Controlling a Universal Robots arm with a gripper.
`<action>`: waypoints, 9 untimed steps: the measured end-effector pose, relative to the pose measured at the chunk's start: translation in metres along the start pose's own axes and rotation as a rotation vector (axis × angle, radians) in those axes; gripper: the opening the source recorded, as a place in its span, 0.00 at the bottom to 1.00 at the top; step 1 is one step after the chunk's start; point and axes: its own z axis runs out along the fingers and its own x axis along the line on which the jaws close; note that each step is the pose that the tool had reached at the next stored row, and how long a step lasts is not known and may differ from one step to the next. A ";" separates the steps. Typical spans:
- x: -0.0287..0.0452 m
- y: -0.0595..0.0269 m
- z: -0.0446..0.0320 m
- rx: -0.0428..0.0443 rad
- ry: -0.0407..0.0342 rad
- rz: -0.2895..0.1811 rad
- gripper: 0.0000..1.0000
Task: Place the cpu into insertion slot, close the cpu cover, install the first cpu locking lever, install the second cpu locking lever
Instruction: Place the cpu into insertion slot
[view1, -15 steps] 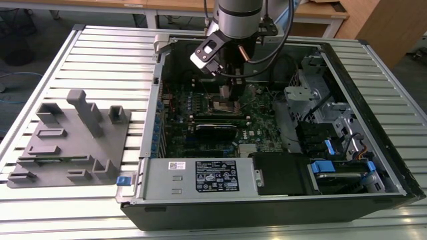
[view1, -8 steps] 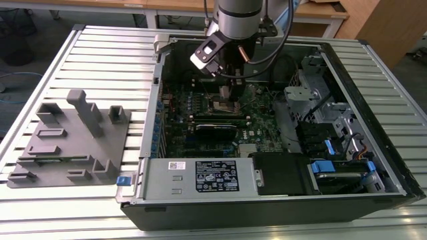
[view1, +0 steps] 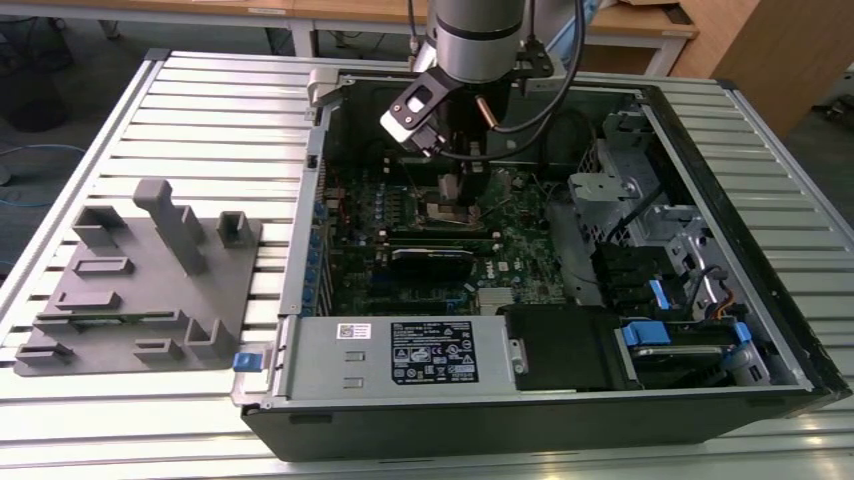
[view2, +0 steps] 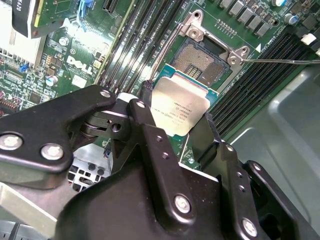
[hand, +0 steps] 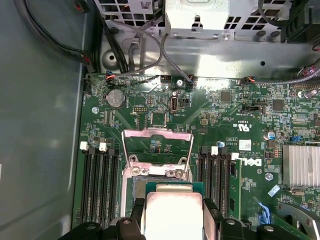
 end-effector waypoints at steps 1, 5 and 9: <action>0.0000 0.0000 0.0001 0.0001 -0.0001 0.000 0.54; 0.0000 0.0000 0.0004 0.0000 0.0001 0.000 0.54; 0.0000 0.0000 0.0005 -0.0001 0.0001 0.000 0.54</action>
